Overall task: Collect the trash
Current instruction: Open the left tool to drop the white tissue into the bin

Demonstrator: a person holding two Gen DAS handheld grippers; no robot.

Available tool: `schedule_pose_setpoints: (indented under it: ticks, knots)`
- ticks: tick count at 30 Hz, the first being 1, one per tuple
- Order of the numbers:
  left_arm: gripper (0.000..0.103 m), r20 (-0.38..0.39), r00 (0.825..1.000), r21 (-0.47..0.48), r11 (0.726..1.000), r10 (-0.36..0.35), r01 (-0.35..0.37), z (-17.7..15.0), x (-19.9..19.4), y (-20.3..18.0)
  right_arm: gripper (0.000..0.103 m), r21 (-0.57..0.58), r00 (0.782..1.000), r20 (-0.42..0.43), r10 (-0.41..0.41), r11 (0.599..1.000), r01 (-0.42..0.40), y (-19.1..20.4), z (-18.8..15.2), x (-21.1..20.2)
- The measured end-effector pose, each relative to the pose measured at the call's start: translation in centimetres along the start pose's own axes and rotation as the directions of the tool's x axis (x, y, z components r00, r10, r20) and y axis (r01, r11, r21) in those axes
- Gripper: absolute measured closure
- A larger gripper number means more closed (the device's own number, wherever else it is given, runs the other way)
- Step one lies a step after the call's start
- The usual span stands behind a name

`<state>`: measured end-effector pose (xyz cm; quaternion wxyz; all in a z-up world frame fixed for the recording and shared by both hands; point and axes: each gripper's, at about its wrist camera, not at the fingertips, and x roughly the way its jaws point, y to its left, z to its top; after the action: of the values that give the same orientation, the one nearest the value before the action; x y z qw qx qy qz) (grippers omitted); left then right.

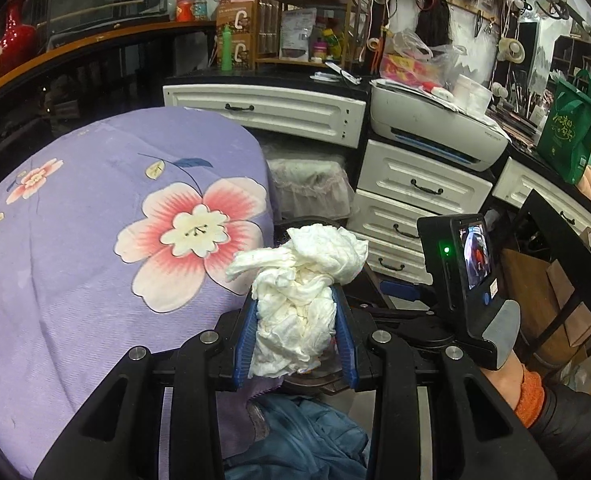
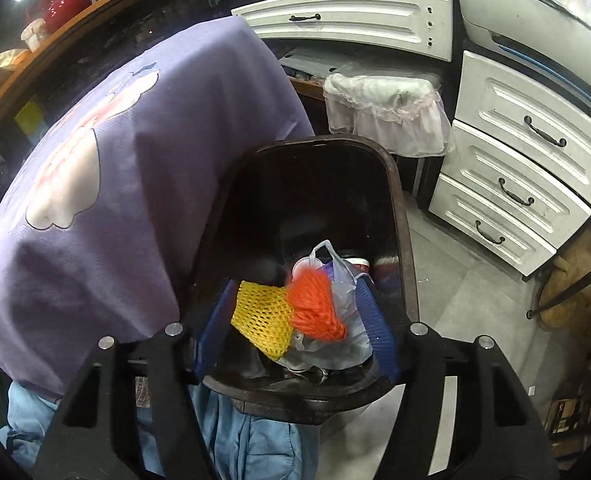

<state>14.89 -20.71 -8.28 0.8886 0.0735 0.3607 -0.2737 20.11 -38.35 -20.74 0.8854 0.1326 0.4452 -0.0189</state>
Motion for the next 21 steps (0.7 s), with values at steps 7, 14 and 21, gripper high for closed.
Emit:
schedule_pose_setpoints:
  ticks: [7,14,21]
  knots:
    - [0.068,-0.029,0.999,0.016,1.0,-0.023,0.023,-0.2,1.4,-0.9,0.035,0.026,0.998,0.047,-0.038,0.999,0.037,-1.5,0.0,-2.6]
    - [0.068,-0.079,0.996,0.047,0.998,-0.048,0.052,-0.1,4.0,-2.1,0.03,0.05,0.988,0.124,-0.093,0.995,0.087,-3.1,-0.2,-6.6]
    - [0.067,-0.15,0.986,0.036,0.996,-0.07,0.076,0.2,7.8,-3.1,0.028,0.092,0.982,0.148,-0.121,0.99,0.108,-4.8,-1.1,-9.1]
